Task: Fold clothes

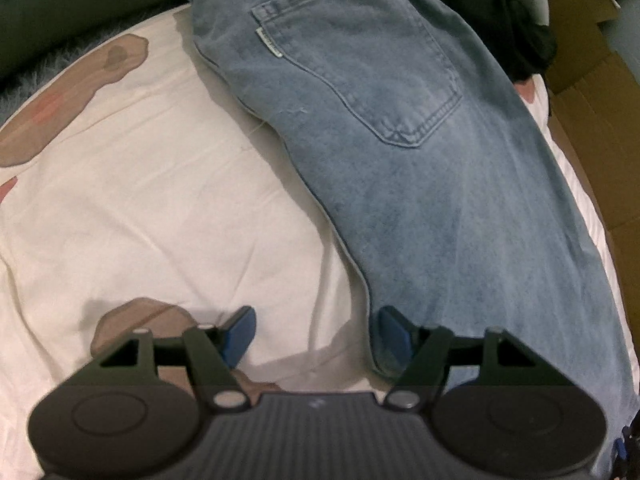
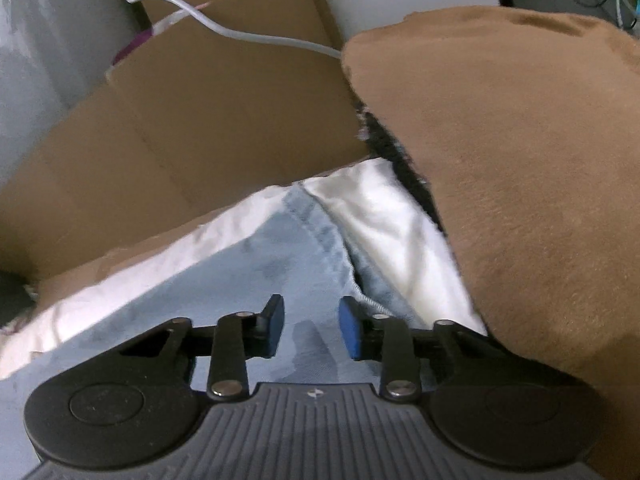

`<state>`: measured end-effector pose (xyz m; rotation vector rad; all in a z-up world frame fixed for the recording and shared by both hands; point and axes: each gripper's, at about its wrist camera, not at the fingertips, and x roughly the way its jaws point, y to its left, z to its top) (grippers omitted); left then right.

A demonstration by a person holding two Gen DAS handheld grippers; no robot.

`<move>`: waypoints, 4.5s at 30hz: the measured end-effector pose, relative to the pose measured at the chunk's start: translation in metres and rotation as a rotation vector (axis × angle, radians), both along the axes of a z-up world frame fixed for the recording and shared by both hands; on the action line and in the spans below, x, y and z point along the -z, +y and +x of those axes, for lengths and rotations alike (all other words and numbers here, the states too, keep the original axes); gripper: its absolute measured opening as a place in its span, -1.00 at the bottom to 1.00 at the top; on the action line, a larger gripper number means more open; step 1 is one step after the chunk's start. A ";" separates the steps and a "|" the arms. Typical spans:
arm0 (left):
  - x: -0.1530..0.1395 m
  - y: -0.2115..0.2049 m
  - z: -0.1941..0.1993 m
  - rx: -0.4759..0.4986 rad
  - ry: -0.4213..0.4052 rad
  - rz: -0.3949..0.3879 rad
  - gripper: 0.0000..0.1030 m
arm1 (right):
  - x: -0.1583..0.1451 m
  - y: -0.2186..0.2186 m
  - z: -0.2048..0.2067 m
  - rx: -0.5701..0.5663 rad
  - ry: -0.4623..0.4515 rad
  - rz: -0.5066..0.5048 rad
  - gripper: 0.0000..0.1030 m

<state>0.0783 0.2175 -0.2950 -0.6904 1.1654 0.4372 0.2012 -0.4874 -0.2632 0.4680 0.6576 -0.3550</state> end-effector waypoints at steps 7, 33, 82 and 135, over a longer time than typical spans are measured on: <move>0.002 -0.003 0.001 -0.011 -0.006 -0.001 0.38 | -0.002 0.006 -0.019 -0.009 0.007 0.002 -0.38; -0.002 -0.002 -0.018 -0.021 -0.042 -0.046 0.38 | 0.024 0.029 -0.111 0.025 -0.016 0.351 0.06; 0.051 0.013 -0.012 0.031 -0.410 -0.513 -0.11 | 0.062 -0.009 -0.109 0.212 -0.140 0.769 -0.83; 0.047 0.008 0.007 0.001 -0.357 -0.527 -0.60 | 0.043 -0.010 -0.116 0.258 -0.261 0.842 -0.89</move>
